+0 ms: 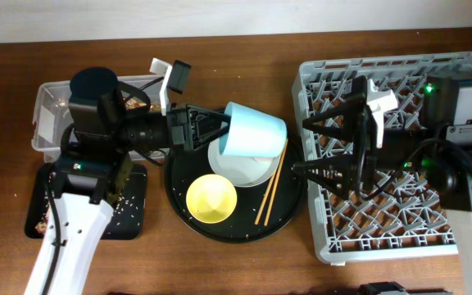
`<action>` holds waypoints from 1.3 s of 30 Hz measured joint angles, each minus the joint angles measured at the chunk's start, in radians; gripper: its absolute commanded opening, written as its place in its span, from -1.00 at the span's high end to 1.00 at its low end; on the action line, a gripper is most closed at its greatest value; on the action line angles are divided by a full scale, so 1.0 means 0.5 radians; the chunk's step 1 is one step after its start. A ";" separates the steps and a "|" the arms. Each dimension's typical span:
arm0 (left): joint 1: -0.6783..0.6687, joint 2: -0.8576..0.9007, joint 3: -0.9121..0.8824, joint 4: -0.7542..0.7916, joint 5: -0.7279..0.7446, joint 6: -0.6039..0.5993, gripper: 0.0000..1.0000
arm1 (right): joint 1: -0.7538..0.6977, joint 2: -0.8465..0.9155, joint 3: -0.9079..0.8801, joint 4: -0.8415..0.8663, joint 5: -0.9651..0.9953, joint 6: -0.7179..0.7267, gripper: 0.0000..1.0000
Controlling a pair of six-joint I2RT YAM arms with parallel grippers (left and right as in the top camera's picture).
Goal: Sort waste into correct bins and load items into the dishwasher rack
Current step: 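Hand the blue cup from the left gripper to the right gripper, then place the blue cup upside down in the rack with the right gripper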
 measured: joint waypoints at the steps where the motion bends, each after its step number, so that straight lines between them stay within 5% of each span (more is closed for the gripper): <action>1: -0.040 0.000 0.000 0.027 0.006 -0.014 0.99 | 0.002 0.001 0.000 -0.001 -0.011 -0.004 -0.97; 6: -0.193 0.000 -0.001 0.166 -0.002 -0.087 0.99 | 0.146 0.012 0.000 0.032 -0.042 -0.053 -0.97; 10: -0.251 0.000 -0.001 0.167 -0.008 -0.095 1.00 | 0.175 0.031 0.001 0.108 -0.056 -0.066 -0.43; 13: -0.252 0.002 -0.001 0.168 -0.059 -0.102 0.97 | 0.178 0.031 0.002 0.105 -0.085 -0.068 -0.22; 15: -0.251 0.004 -0.001 0.167 -0.058 -0.102 0.78 | 0.178 0.031 0.002 0.099 -0.094 -0.065 -0.19; 22: -0.253 0.004 0.002 -0.342 -0.046 0.028 0.76 | 0.180 0.031 0.003 0.154 0.000 -0.063 -0.13; 24: -0.253 0.004 0.002 -0.390 -0.039 0.103 0.46 | 0.188 0.031 0.003 0.168 0.006 -0.062 -0.10; 26: -0.253 0.004 0.002 -0.404 -0.066 0.150 -0.38 | 0.187 0.031 0.003 0.182 0.024 -0.062 -0.03; 33: -0.119 0.004 0.002 -0.412 -0.587 0.181 -0.40 | 0.187 0.031 0.003 0.188 0.532 0.165 0.14; 37: -0.037 0.004 0.002 -0.520 -0.735 0.188 -0.48 | 0.187 0.039 0.003 0.185 1.424 0.495 0.14; 39: -0.038 0.004 0.002 -0.636 -0.838 0.195 -0.74 | 0.187 0.072 0.004 0.186 1.833 0.617 0.16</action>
